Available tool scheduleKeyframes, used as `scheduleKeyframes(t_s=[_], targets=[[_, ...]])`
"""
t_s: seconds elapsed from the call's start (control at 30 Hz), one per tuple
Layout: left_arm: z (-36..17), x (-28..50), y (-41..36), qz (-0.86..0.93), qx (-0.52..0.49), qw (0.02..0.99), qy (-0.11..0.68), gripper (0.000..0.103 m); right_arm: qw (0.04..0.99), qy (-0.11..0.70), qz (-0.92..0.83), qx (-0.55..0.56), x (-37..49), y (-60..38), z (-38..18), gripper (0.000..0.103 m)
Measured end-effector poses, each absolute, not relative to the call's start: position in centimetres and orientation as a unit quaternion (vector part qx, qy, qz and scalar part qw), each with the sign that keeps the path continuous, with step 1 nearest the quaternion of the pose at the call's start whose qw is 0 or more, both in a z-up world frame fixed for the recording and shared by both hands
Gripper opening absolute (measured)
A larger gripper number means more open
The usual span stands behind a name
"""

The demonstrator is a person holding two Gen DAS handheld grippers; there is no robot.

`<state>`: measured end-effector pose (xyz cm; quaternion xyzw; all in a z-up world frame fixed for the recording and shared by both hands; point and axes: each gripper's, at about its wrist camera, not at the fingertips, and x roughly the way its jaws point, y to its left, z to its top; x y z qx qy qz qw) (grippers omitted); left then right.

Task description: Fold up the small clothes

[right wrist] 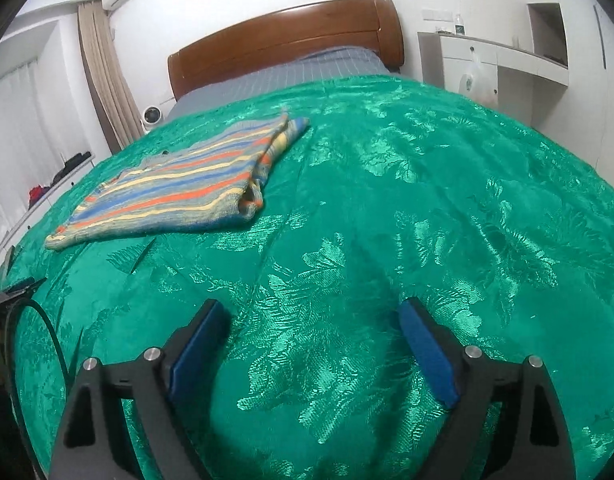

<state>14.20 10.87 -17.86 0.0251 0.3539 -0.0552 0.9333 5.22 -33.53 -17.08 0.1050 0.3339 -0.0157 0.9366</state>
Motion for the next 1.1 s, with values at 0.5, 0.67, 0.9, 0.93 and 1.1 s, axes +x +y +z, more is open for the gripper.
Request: scheduleKeyframes(t_s=[0.5,0.67,0.9,0.93,1.1], targets=[[-18.02,14.12,10.95,-0.056,0.022,0.936,0.347,0.102,0.938,0.329,-0.013,0.109,5.23,-33.66,-17.25,0.089],[-18.02,14.12,10.96,-0.056,0.021,0.936,0.347,0.102,0.938,0.329,-0.012,0.110,5.20,-33.69,-17.28,0.089],[-18.02,14.12,10.97,-0.056,0.022,0.936,0.347,0.102,0.938,0.329,-0.012,0.110,5.21,-33.68,-17.28,0.089],[-18.02,14.12,10.98,-0.056,0.022,0.936,0.347,0.102,0.938,0.329,-0.012,0.110,5.21,-33.69,-17.28,0.089],[-18.03,14.13,10.99,-0.056,0.021,0.936,0.347,0.102,0.938,0.329,-0.013,0.110,5.21,-33.67,-17.28,0.089]])
